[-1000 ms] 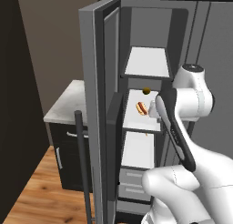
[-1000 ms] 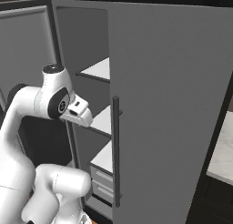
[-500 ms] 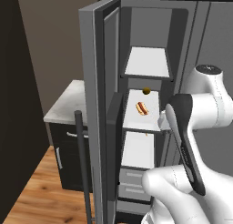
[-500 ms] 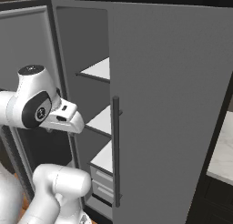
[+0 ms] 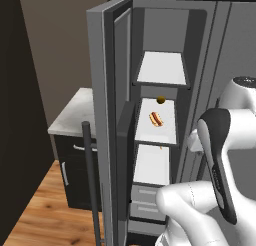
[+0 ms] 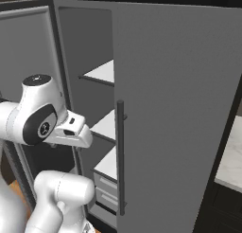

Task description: Store the hot dog in the freezer for long-term storage. Close the freezer door after placing the cooked food.

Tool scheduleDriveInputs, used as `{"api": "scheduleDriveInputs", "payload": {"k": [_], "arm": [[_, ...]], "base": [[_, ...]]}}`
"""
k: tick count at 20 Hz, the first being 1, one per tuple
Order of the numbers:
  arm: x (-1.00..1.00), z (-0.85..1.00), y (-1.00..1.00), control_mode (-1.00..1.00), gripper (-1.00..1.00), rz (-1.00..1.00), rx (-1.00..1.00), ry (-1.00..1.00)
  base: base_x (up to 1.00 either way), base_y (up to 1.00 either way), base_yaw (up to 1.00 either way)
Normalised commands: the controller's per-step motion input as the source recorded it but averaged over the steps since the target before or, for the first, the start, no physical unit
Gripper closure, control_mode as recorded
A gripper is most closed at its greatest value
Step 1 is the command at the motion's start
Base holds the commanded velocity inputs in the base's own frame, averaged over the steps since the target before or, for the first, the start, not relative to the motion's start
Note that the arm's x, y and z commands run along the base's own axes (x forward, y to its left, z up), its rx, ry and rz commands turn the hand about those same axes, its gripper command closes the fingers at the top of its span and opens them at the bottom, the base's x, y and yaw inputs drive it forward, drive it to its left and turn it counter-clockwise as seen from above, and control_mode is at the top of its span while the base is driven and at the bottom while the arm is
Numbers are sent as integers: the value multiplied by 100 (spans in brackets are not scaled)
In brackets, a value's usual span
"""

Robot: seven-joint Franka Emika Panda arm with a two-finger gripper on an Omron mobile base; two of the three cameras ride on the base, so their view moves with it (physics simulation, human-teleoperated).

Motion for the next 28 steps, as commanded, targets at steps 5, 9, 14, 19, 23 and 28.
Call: {"api": "scheduleDriveInputs", "payload": {"k": [5, 9, 14, 19, 23, 28], "arm": [[3, 0, 2, -100, -100, 0, -3, 4], [29, -6, 6, -100, -100, 0, -3, 7], [16, -12, 0, -100, -100, 0, 0, 6], [0, 0, 0, -100, -100, 0, 0, 0], [0, 0, 0, -100, -100, 0, 0, 0], [0, 0, 0, -100, -100, 0, 0, 0]], "base": [[0, 0, 0], [0, 0, 0], [0, 0, 0], [0, 0, 0], [0, 0, 0], [0, 0, 0]]}}
